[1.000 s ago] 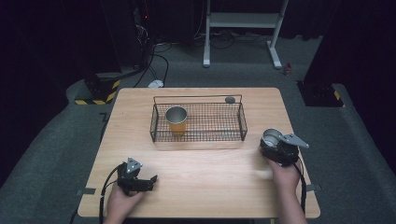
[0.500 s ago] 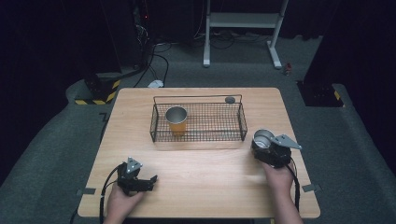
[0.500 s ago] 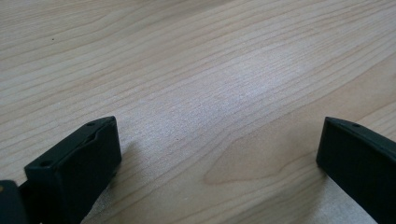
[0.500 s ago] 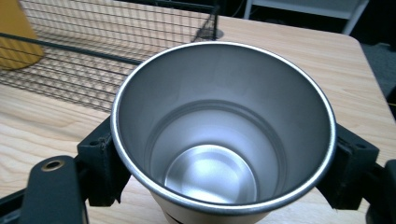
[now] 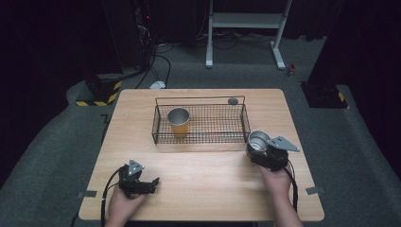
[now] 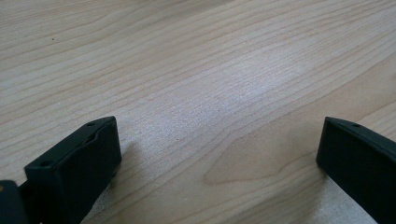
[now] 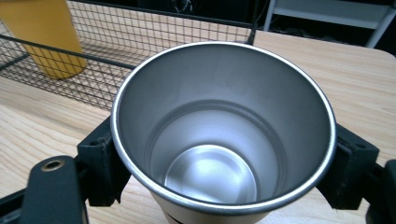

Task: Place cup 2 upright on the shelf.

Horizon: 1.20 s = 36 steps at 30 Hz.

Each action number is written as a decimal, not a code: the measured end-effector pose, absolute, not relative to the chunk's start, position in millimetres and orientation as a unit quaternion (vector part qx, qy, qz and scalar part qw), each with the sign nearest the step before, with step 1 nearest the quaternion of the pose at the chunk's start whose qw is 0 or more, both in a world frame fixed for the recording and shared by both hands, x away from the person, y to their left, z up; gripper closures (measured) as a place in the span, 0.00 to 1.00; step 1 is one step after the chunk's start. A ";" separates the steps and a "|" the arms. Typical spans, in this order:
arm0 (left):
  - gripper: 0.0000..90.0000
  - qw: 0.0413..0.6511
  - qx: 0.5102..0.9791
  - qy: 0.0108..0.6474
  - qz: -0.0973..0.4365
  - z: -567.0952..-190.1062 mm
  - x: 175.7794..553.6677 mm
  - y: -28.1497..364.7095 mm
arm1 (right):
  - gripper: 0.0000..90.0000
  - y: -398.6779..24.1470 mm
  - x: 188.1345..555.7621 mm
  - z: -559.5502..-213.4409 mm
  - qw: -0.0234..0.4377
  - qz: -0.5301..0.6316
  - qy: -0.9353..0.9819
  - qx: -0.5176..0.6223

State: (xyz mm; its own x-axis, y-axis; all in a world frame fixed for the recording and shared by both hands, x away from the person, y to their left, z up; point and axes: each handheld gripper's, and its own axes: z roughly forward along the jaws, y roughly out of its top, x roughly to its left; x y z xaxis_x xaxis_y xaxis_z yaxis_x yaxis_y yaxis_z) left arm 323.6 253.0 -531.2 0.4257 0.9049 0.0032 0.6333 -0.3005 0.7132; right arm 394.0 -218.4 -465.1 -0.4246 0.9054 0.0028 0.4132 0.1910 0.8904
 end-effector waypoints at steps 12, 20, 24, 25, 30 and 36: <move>0.00 0.325 0.778 0.494 0.209 -531.2 323.5 252.9 | 0.21 -209.3 390.5 -457.8 0.279 0.453 0.721 0.445; 0.00 0.326 0.778 0.495 0.209 -531.2 323.5 252.9 | 0.21 -207.0 385.1 -450.9 0.282 0.460 0.716 0.443; 0.00 0.325 0.778 0.495 0.209 -531.1 323.5 252.9 | 0.21 -202.9 384.0 -449.9 0.282 0.456 0.718 0.444; 0.00 0.324 0.780 0.493 0.208 -531.0 323.5 253.1 | 0.21 -201.5 384.0 -450.0 0.281 0.455 0.718 0.445; 0.00 0.324 0.779 0.495 0.208 -531.0 323.4 253.0 | 0.21 -193.4 383.1 -447.4 0.278 0.458 0.712 0.453; 0.00 0.324 0.780 0.494 0.208 -530.9 323.6 253.1 | 0.21 -185.0 381.4 -436.6 0.288 0.465 0.699 0.460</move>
State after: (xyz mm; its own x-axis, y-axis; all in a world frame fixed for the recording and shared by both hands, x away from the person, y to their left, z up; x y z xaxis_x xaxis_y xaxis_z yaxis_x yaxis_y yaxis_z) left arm 323.6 253.1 -530.9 0.4265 0.9045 0.0038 0.6352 -0.3025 0.7106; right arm 381.4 -185.0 -436.6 -0.4104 0.9116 0.0247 0.3758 0.1444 0.9154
